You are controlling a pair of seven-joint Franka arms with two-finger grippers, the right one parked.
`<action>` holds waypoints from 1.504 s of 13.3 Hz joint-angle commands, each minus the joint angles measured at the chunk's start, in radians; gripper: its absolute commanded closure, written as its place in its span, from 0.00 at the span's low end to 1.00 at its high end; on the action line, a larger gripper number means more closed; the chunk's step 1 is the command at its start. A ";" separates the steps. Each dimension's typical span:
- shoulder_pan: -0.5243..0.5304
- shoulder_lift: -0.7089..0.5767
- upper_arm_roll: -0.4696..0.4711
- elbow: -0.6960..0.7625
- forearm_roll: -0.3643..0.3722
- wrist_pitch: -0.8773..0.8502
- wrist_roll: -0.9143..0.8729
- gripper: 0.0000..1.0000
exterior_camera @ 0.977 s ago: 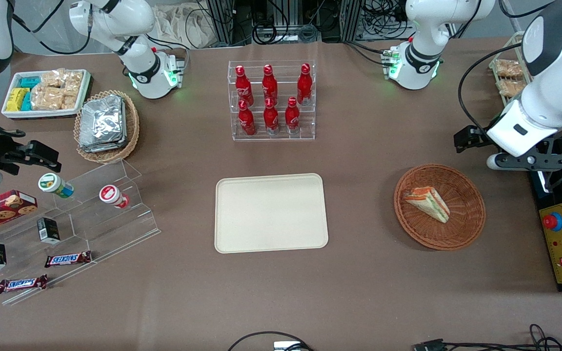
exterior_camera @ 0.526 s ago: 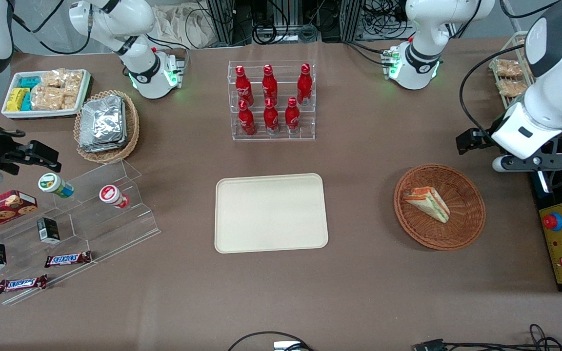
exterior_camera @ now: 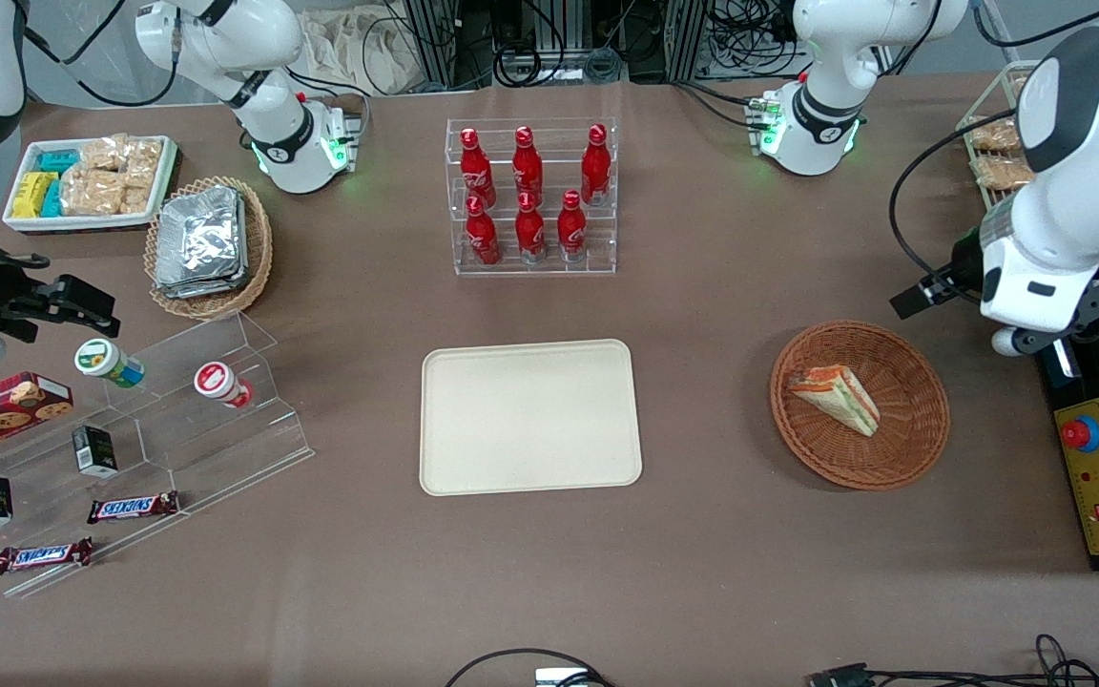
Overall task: Place sandwich from basket to tray
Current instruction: 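Move the left gripper down over the wrapped sandwich in the wicker basket, then close the left gripper on the wrapped sandwich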
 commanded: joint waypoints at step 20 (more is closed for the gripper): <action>0.059 0.403 0.000 -0.236 -0.062 0.609 -0.156 0.19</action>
